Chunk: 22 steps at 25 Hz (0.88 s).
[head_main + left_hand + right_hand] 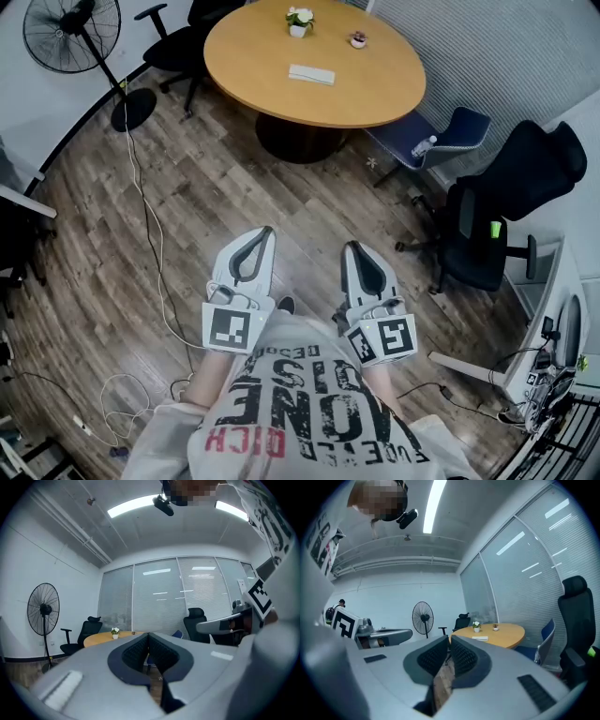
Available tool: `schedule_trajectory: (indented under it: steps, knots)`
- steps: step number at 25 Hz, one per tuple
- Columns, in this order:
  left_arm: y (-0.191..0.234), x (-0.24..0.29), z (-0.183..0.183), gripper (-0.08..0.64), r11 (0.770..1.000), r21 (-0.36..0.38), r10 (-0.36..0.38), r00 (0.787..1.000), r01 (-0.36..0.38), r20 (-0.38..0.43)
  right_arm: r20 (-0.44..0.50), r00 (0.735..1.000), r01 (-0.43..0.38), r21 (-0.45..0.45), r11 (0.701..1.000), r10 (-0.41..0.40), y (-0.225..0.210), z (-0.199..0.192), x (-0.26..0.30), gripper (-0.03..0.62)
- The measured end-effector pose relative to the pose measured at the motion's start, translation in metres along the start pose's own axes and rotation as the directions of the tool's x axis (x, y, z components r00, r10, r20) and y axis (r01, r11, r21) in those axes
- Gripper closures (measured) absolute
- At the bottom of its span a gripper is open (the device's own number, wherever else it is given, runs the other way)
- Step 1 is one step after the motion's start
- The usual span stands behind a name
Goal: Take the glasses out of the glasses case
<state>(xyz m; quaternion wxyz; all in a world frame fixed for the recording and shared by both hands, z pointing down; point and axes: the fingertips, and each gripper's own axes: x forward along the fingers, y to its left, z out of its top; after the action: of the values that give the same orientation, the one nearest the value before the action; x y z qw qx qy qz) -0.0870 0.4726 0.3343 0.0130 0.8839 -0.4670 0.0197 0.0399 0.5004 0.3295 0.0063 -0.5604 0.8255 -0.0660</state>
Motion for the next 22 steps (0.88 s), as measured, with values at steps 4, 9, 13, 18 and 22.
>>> schedule_trajectory:
  steps: [4, 9, 13, 18, 22]
  knots:
    - [-0.002, -0.002, 0.0, 0.548, 1.0, 0.001, -0.001, 1.0, 0.001, 0.001, 0.002, 1.0, -0.004, -0.004, 1.0, 0.004, 0.002, 0.0, -0.002, 0.561]
    - [-0.006, -0.005, -0.001, 0.548, 1.0, 0.008, -0.001, 1.0, 0.001, -0.005, 0.007, 0.999, -0.036, -0.002, 0.999, 0.036, 0.007, 0.0, -0.007, 0.561]
    - [-0.014, -0.007, -0.003, 0.544, 1.0, -0.009, -0.027, 0.999, 0.026, -0.017, 0.008, 0.999, -0.046, 0.005, 0.999, 0.046, 0.01, -0.001, -0.012, 0.561]
    - [-0.014, -0.008, -0.004, 0.479, 0.999, -0.021, -0.042, 0.999, 0.041, -0.025, 0.007, 0.998, -0.055, 0.004, 0.998, 0.055, 0.013, -0.001, -0.009, 0.561]
    - [-0.006, -0.002, -0.004, 0.479, 0.999, -0.028, -0.043, 0.999, 0.042, -0.022, 0.003, 0.999, -0.049, 0.005, 0.999, 0.049, 0.012, 0.0, 0.0, 0.561]
